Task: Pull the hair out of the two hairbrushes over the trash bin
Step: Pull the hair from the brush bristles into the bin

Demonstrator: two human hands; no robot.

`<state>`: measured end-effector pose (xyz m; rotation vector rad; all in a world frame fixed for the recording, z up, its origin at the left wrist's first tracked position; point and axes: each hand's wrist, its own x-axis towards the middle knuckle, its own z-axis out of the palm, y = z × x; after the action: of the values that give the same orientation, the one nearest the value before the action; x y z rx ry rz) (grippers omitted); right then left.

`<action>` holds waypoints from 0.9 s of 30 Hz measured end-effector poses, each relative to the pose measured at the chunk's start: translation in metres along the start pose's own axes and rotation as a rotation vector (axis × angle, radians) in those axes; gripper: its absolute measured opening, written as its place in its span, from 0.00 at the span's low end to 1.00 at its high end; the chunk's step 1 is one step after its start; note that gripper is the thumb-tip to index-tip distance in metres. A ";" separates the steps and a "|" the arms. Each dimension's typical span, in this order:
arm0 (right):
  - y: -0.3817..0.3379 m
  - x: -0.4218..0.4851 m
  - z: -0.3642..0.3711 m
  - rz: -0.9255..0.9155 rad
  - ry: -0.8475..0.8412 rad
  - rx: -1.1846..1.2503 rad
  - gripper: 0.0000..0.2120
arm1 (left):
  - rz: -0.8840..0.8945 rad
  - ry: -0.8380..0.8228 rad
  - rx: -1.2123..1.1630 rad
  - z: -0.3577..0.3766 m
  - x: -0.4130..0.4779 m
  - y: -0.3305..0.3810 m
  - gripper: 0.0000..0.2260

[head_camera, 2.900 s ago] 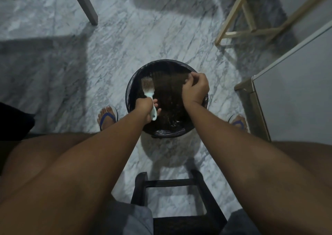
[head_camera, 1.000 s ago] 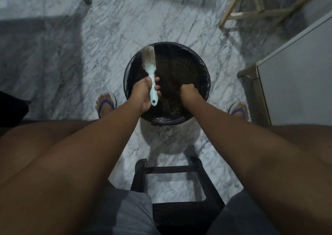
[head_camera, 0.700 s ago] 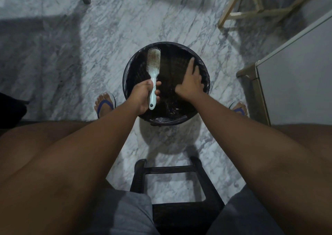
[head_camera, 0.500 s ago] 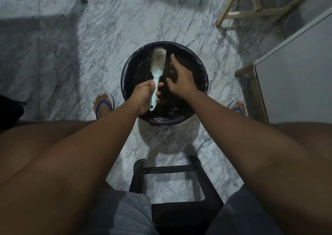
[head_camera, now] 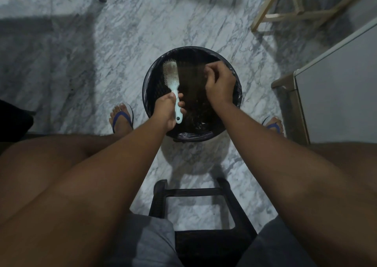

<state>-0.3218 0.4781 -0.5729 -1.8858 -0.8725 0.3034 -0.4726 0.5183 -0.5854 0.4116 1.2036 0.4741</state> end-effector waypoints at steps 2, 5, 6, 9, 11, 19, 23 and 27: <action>0.000 0.003 -0.001 0.035 0.118 0.038 0.06 | -0.005 0.017 -0.037 0.000 0.002 0.000 0.11; 0.000 0.005 -0.006 0.134 0.290 0.114 0.06 | -0.010 0.051 -0.062 -0.005 0.005 0.001 0.11; 0.001 0.004 -0.008 0.176 0.318 0.132 0.06 | -0.009 0.058 -0.059 -0.005 0.005 0.001 0.11; 0.009 -0.004 -0.011 0.263 0.171 0.024 0.07 | 0.008 0.054 -0.001 -0.006 0.002 0.001 0.11; 0.013 -0.010 -0.013 0.356 -0.246 -0.225 0.08 | 0.024 0.036 0.075 -0.004 -0.002 0.002 0.11; 0.004 -0.018 -0.005 0.261 -0.650 -0.410 0.43 | 0.048 -0.046 0.184 -0.009 -0.008 0.005 0.10; -0.007 -0.009 0.001 0.177 -0.468 -0.138 0.36 | 0.032 -0.108 0.258 -0.008 -0.010 0.008 0.11; -0.009 -0.005 0.005 0.077 -0.407 -0.163 0.09 | 0.033 -0.133 0.272 -0.003 -0.012 0.013 0.11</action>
<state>-0.3324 0.4803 -0.5688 -2.0480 -1.1224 0.6989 -0.4802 0.5223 -0.5700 0.6865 1.1367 0.3062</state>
